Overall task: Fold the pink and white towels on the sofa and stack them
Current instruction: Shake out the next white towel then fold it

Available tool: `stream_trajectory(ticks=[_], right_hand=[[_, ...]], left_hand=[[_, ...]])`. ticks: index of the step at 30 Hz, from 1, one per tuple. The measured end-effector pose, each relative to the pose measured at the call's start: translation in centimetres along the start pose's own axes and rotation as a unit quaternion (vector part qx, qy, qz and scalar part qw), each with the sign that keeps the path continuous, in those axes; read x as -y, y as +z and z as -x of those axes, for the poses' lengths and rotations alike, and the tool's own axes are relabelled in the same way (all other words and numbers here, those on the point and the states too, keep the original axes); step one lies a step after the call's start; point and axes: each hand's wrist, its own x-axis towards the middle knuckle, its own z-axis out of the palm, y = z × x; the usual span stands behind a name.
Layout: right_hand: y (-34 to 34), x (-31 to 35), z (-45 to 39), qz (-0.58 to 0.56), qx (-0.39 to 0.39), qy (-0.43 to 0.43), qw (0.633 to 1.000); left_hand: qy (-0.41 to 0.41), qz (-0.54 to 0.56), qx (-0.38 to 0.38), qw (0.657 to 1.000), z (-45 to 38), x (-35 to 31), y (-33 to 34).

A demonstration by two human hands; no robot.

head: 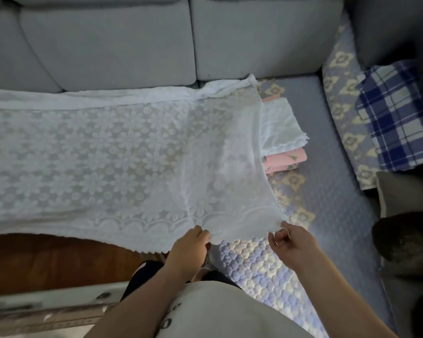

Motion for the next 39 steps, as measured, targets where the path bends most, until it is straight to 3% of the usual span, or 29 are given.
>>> stream_trajectory(ticks=[4,8,12,17,22,27,33,39], right_hand=[[0.4,-0.3,0.0,0.068,-0.046,-0.031,0.996],[2.5,-0.7,1.7,0.125,-0.065,-0.12,0.983],[6.7,-1.6,5.2,0.08,0.051,-0.147,0.985],[15.6,-4.4,10.1,0.125,0.181,-0.21,0.953],[25.3,-8.5,13.8,0.197,0.212,-0.235,0.928],[36.6,-16.7,17.4,0.257,0.252,-0.234,0.903],[50.7,-30.6,21.3,0.286,0.306,-0.203,0.885],[59.7,-41.7,24.2,0.368,0.372,-0.181,0.833]], left_hand=[[-0.042,0.047,0.025,0.998,0.9,0.5,-0.9],[-0.095,0.062,-0.029,0.993,0.0,1.6,-3.1],[-0.124,0.08,-0.037,0.988,-0.5,3.0,-5.8],[-0.201,0.185,-0.052,0.96,-0.4,5.3,-9.4],[-0.232,0.277,-0.075,0.929,1.1,10.0,-14.5],[-0.276,0.377,-0.104,0.878,4.9,19.4,-20.4],[-0.277,0.448,-0.086,0.846,11.5,32.5,-27.0],[-0.323,0.508,-0.126,0.789,16.0,42.4,-31.8]])
